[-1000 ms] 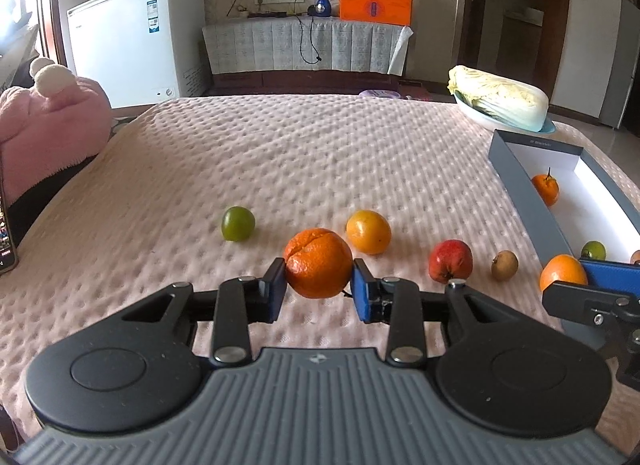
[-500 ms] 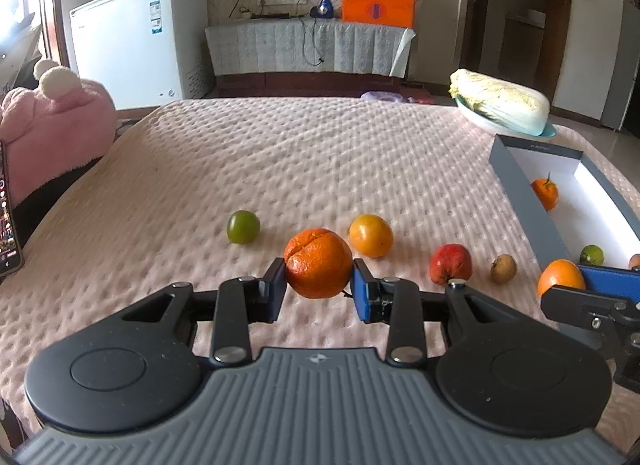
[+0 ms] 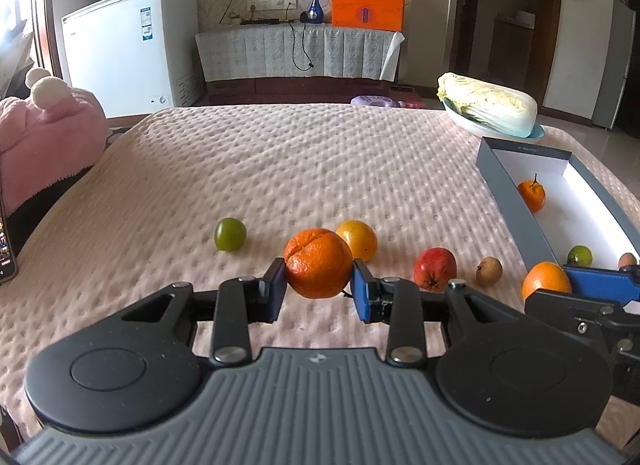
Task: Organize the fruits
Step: 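Carry the small orange in the right tool over the box while the left tool carries the navel orange, then open the right tool to drop the small orange into the box, then open the left tool to drop the navel orange into the box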
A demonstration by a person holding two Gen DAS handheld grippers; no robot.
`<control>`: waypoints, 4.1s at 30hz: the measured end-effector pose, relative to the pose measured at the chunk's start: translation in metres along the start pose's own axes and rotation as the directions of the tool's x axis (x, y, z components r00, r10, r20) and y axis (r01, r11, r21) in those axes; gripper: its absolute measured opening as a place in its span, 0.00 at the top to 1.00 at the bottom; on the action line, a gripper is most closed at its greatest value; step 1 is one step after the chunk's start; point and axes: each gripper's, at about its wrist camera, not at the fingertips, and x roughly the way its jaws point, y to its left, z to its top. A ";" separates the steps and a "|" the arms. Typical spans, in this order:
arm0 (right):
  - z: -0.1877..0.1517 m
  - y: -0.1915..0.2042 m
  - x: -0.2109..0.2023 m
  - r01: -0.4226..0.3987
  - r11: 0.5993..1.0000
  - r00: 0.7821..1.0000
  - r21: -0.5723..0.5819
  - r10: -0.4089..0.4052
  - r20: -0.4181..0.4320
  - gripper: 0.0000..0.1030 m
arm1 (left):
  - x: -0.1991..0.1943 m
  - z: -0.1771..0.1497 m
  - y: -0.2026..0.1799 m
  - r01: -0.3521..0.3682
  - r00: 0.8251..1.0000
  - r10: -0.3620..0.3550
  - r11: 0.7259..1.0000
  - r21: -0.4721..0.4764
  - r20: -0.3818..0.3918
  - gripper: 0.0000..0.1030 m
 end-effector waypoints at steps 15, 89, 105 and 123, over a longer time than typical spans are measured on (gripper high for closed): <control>0.002 -0.005 -0.008 -0.019 1.000 0.999 0.017 0.018 0.037 0.69 | -0.002 0.001 0.000 -0.003 1.000 0.003 1.000 -0.005 0.002 0.62; -0.019 -0.119 -0.040 0.307 0.925 0.952 0.222 -0.300 -0.066 0.68 | -0.021 0.005 -0.112 0.203 0.975 -0.213 0.969 0.141 0.057 0.62; -0.015 -0.114 -0.049 0.316 0.926 0.948 0.206 -0.317 -0.027 0.48 | -0.010 0.017 -0.159 0.278 0.948 -0.302 0.939 0.205 0.100 0.61; -0.022 -0.144 -0.076 0.452 0.858 0.887 0.245 -0.461 -0.024 0.48 | 0.048 0.023 -0.231 0.351 0.932 -0.363 0.913 0.208 0.019 0.61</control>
